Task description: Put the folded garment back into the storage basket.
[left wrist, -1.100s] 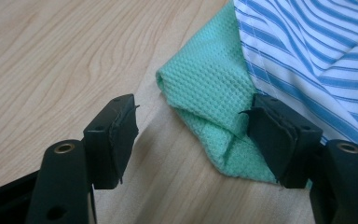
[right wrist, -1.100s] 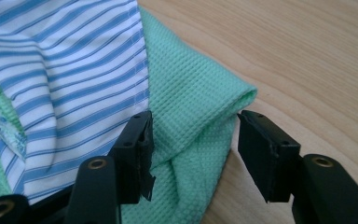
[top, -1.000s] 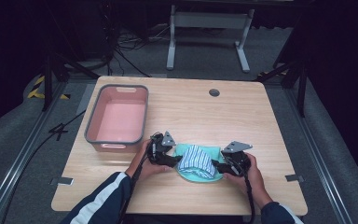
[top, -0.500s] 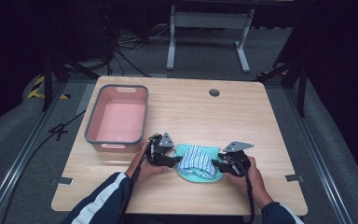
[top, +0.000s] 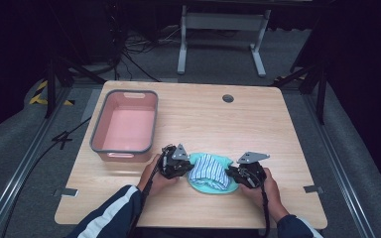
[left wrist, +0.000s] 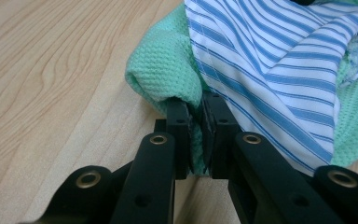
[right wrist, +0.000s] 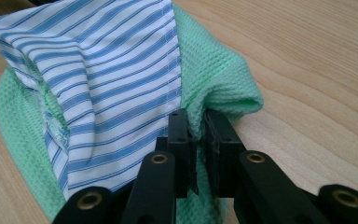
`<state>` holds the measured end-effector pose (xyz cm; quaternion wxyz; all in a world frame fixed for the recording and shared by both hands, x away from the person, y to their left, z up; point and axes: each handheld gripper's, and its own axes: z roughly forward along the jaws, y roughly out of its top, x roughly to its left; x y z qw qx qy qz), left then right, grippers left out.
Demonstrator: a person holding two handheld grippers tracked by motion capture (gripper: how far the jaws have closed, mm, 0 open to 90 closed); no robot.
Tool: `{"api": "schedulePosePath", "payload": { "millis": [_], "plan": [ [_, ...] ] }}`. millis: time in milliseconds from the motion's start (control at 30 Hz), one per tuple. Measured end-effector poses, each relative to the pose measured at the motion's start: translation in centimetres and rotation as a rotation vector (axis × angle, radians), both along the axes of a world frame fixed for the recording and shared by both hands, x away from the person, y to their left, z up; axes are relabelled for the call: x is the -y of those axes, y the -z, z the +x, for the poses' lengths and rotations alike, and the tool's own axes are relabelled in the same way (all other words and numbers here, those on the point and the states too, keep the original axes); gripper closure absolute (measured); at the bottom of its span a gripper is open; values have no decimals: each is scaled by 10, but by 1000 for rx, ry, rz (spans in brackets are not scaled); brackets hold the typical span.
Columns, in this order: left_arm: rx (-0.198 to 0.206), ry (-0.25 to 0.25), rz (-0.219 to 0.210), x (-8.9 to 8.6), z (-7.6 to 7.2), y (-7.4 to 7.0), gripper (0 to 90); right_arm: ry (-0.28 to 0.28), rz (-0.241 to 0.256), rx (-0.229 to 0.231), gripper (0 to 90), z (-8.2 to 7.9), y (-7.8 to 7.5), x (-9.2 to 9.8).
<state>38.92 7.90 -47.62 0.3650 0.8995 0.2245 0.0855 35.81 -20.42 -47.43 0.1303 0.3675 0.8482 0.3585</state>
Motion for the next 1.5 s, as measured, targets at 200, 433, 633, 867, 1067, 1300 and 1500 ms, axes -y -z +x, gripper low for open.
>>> {"api": "schedulePosePath", "payload": {
  "millis": [200, 433, 633, 867, 1067, 1300, 1500],
  "plan": [
    [4, 18, 21, 1, -1, -3, 835, 1, 7, -2, 822, -1, -3, 1],
    [14, 30, 22, 0, -2, -15, 837, -1, 27, 2, 822, -3, -10, 2],
    [29, 34, 8, -2, -3, -24, 838, -1, 45, 15, 823, -4, -17, 5],
    [33, 38, 3, -1, -2, -33, 838, 5, 54, 18, 823, -3, -22, 6],
    [23, 51, 9, 1, 2, -37, 839, 5, 56, 18, 823, -2, -25, 6],
    [26, 47, 26, 4, 6, -46, 839, 5, 61, 18, 824, 4, -33, 4],
    [30, 42, 21, 2, 10, -55, 839, 13, 69, 19, 824, 8, -41, 3]
  ]
}}
